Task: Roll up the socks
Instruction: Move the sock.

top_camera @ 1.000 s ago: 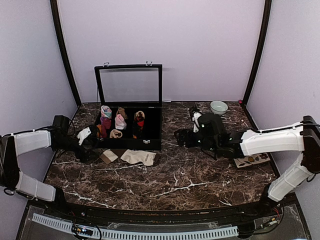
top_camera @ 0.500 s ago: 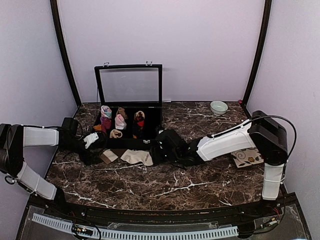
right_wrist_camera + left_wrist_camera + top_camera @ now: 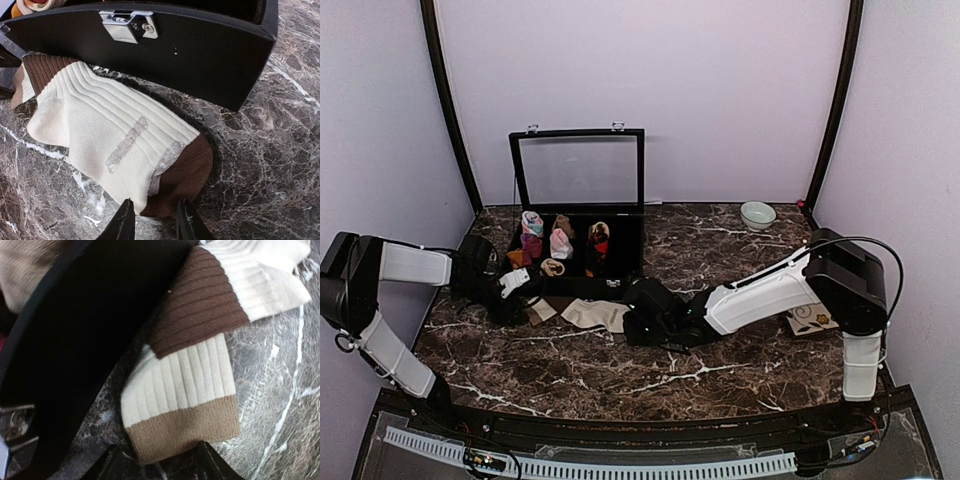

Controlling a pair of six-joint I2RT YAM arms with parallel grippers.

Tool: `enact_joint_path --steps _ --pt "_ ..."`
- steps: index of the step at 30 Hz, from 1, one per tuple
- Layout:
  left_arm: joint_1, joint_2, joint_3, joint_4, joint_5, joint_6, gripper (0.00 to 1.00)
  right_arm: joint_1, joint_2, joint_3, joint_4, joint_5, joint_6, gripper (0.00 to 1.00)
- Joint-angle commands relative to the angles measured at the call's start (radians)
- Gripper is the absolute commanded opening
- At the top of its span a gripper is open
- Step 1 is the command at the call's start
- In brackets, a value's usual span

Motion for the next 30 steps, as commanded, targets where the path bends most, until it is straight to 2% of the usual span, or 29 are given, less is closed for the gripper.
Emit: enact_joint_path --steps 1,3,6,7,11,15,20,22,24,30 --pt "-0.021 0.008 0.050 -0.078 0.033 0.004 0.43 -0.014 -0.001 0.012 -0.023 0.010 0.024 0.25" --pt "-0.045 -0.009 0.060 -0.113 0.044 0.009 0.30 -0.021 -0.007 0.003 -0.033 0.020 0.035 0.22" --pt "-0.100 -0.070 0.061 -0.139 0.027 0.013 0.03 -0.029 -0.032 -0.046 -0.029 0.035 0.053 0.19" --pt "-0.120 -0.097 0.059 -0.142 0.018 0.015 0.00 -0.033 -0.041 -0.061 -0.030 0.042 0.059 0.18" --pt "-0.204 -0.223 0.055 -0.160 -0.038 0.048 0.00 -0.055 -0.089 -0.117 -0.040 0.079 0.080 0.10" --pt "-0.294 -0.326 0.079 -0.231 -0.072 0.113 0.00 -0.094 -0.150 -0.169 -0.056 0.109 0.077 0.08" --pt "-0.470 -0.373 0.045 -0.261 -0.223 0.225 0.00 -0.116 -0.205 -0.198 -0.095 0.157 0.061 0.07" --pt "-0.578 -0.360 0.020 -0.259 -0.302 0.264 0.00 -0.116 -0.218 -0.185 -0.127 0.166 0.050 0.10" --pt "-0.643 -0.344 0.022 -0.293 -0.360 0.294 0.00 -0.114 -0.223 -0.178 -0.140 0.158 0.043 0.14" --pt "-0.769 -0.359 0.006 -0.483 -0.417 0.359 0.00 -0.110 -0.170 -0.107 -0.136 0.093 0.029 0.22"
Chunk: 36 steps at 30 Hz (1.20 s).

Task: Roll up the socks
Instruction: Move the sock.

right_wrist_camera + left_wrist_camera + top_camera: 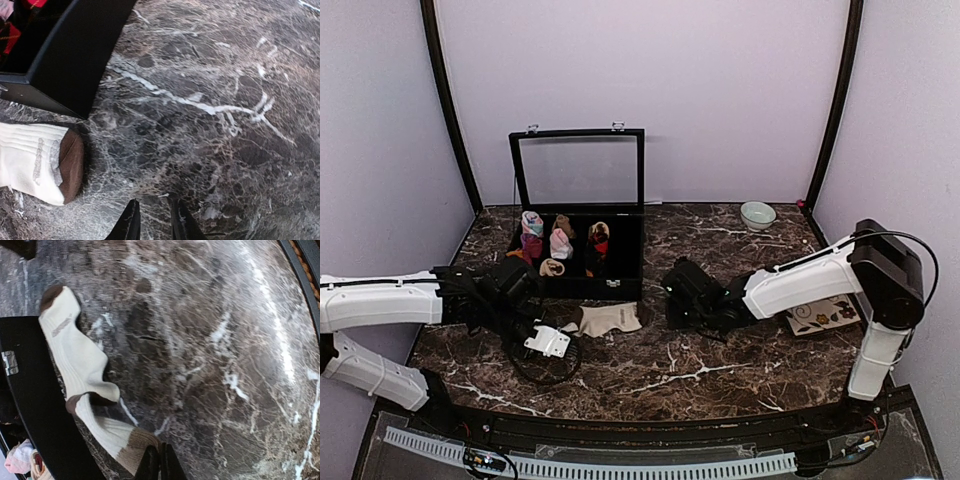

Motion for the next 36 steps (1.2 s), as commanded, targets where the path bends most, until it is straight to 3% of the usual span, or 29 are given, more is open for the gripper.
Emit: enact_joint_path --steps 1,5,9,18,27,36 --pt "-0.065 -0.036 -0.045 -0.203 -0.099 0.094 0.00 0.013 0.052 0.095 -0.001 -0.042 -0.022 0.23" --pt "-0.083 -0.096 -0.098 -0.277 -0.138 0.188 0.00 0.044 0.108 0.189 0.062 -0.156 -0.072 0.26" --pt "-0.095 -0.137 -0.126 -0.287 -0.089 0.218 0.01 0.082 0.172 0.256 0.144 -0.298 -0.107 0.27" --pt "-0.207 -0.098 -0.153 -0.185 -0.065 0.182 0.03 0.094 0.310 0.342 0.153 -0.392 -0.092 0.25" --pt "-0.263 0.062 -0.070 -0.092 -0.047 0.176 0.02 0.053 0.333 0.257 0.114 -0.308 -0.034 0.21" --pt "-0.297 0.341 0.167 -0.071 -0.012 0.128 0.01 -0.098 0.156 0.029 0.083 -0.160 -0.023 0.15"
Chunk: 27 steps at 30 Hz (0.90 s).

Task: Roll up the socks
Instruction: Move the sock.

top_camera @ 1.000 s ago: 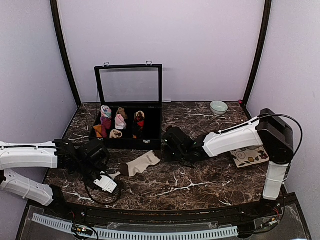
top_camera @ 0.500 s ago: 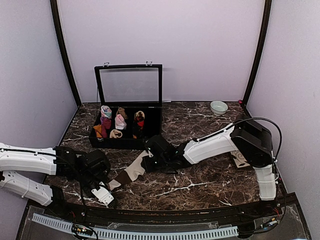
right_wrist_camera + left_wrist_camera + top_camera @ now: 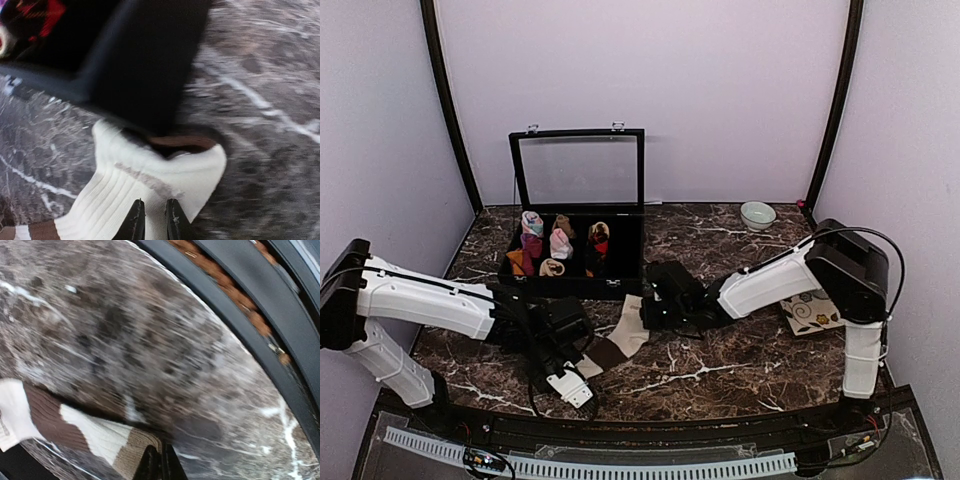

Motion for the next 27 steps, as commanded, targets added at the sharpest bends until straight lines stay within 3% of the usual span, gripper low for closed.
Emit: enact_joint_path --steps 1,6,11,17,20,24,27 --pt "-0.019 0.105 0.115 0.031 0.033 -0.036 0.01 -0.103 -0.081 -0.121 -0.132 0.132 0.006 0.15" --pt "-0.027 0.213 0.213 0.044 0.034 -0.093 0.01 -0.157 -0.188 -0.151 -0.190 0.227 -0.033 0.14" --pt "-0.029 0.250 0.240 -0.009 0.067 -0.166 0.10 -0.146 -0.245 -0.153 -0.182 0.231 -0.073 0.15" --pt "-0.048 0.175 0.239 -0.076 0.174 -0.204 0.17 -0.042 -0.266 -0.162 -0.103 0.248 -0.129 0.25" --pt "-0.054 0.144 0.239 -0.085 0.188 -0.228 0.30 -0.007 -0.236 -0.154 -0.070 0.227 -0.133 0.29" --pt "-0.043 0.081 0.198 -0.083 0.185 -0.262 0.32 -0.003 -0.157 -0.092 -0.080 0.190 -0.154 0.33" --pt "-0.028 0.027 0.142 -0.071 0.188 -0.278 0.32 -0.017 -0.130 -0.049 -0.072 0.157 -0.214 0.43"
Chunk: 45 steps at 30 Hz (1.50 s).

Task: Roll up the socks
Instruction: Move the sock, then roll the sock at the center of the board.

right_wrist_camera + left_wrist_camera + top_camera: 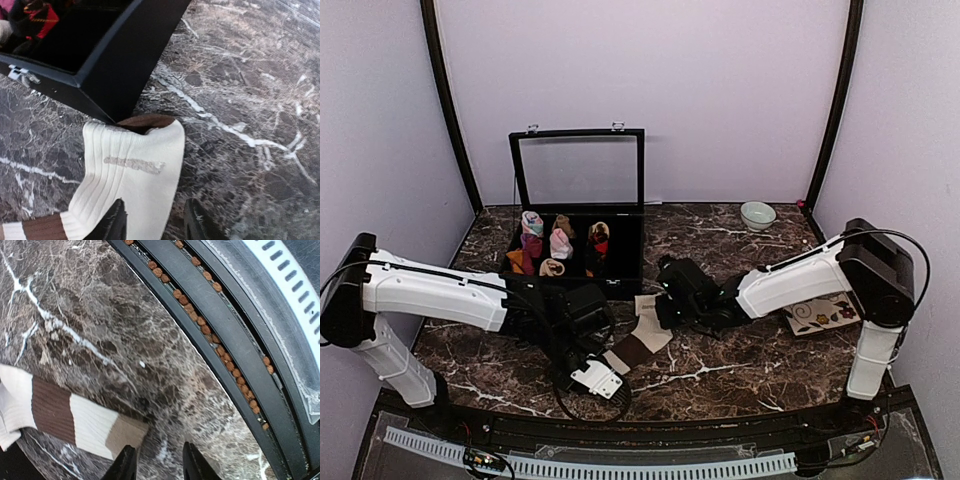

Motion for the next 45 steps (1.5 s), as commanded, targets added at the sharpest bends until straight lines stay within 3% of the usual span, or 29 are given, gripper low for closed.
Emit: enact_joint_path --steps 1,9,13,25,33,39,42,45 --pt "0.020 -0.091 -0.078 -0.027 0.029 -0.048 0.32 -0.030 0.052 0.074 0.038 -0.064 -0.087 0.45" --pt "0.143 -0.127 -0.104 -0.024 0.086 -0.063 0.32 -0.079 0.138 0.203 -0.019 -0.178 -0.166 0.52" --pt "0.143 -0.131 -0.130 0.009 0.101 -0.028 0.32 -0.085 0.179 0.231 -0.049 -0.175 -0.159 0.47" --pt "0.102 0.074 -0.092 0.142 0.013 0.102 0.32 -0.136 0.174 0.141 -0.058 -0.123 -0.118 0.36" --pt "0.077 0.159 -0.055 0.156 0.021 0.117 0.08 -0.213 0.157 0.139 -0.089 -0.070 -0.134 0.31" --pt "0.043 0.214 0.024 0.147 0.058 0.083 0.11 -0.265 0.162 0.177 -0.116 -0.064 -0.173 0.31" --pt "0.053 0.215 0.095 0.111 0.069 0.038 0.11 -0.264 0.136 0.215 -0.115 -0.067 -0.233 0.37" --pt "0.111 0.166 0.138 0.064 0.128 0.001 0.11 -0.254 0.059 0.206 -0.074 -0.063 -0.281 0.53"
